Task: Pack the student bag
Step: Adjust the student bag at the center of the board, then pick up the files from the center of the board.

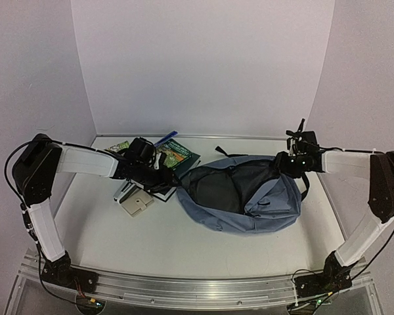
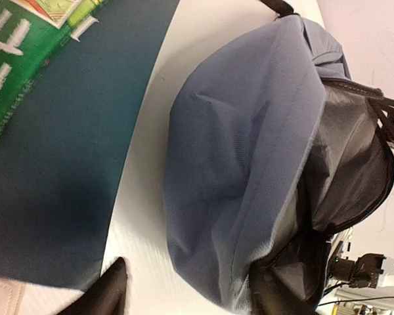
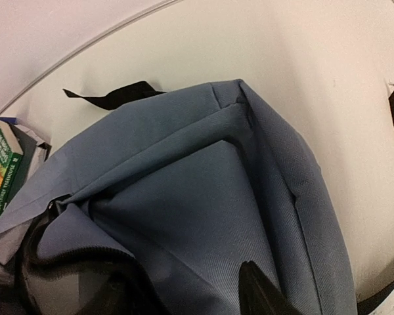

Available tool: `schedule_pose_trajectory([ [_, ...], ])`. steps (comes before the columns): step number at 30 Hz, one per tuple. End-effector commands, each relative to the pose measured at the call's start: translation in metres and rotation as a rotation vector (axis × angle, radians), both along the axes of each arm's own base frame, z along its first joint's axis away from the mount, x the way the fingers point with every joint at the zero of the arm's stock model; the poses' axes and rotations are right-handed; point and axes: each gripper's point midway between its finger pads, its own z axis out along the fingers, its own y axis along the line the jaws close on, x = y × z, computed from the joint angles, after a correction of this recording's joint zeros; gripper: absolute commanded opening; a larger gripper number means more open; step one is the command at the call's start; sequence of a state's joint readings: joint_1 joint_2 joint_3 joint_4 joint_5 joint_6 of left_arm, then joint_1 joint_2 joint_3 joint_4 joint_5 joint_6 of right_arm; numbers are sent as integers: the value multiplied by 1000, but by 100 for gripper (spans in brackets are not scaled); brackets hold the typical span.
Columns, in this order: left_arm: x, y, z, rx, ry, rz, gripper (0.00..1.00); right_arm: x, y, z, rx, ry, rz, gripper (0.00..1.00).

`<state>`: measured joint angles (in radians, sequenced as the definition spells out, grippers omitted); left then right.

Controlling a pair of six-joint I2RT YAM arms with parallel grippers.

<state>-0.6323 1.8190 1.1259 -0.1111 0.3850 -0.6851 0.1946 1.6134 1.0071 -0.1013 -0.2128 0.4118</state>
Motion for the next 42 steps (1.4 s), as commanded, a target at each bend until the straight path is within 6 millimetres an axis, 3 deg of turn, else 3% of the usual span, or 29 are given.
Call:
schedule_pose_trajectory([
  [1,8,12,51,-5,-118,36,75,-3,6,30,42,-77,42,65],
  [4,4,20,61,6,-142,46,81,-10,16,42,82,-96,102,79],
  [7,2,29,73,28,-177,60,85,-17,23,54,109,-120,148,86],
  [14,9,55,101,141,-289,78,87,-29,33,79,141,-171,220,96],
  [20,43,91,121,418,-431,122,87,-36,37,91,159,-196,254,96],
  [25,81,105,131,652,-550,102,87,-41,38,93,165,-200,260,96],
  [28,102,104,124,744,-582,58,87,-44,37,94,167,-199,259,96],
  [35,143,96,86,862,-577,-27,88,-51,36,96,166,-196,259,96],
  [42,167,97,58,957,-560,-48,85,-57,35,97,171,-192,255,96],
])
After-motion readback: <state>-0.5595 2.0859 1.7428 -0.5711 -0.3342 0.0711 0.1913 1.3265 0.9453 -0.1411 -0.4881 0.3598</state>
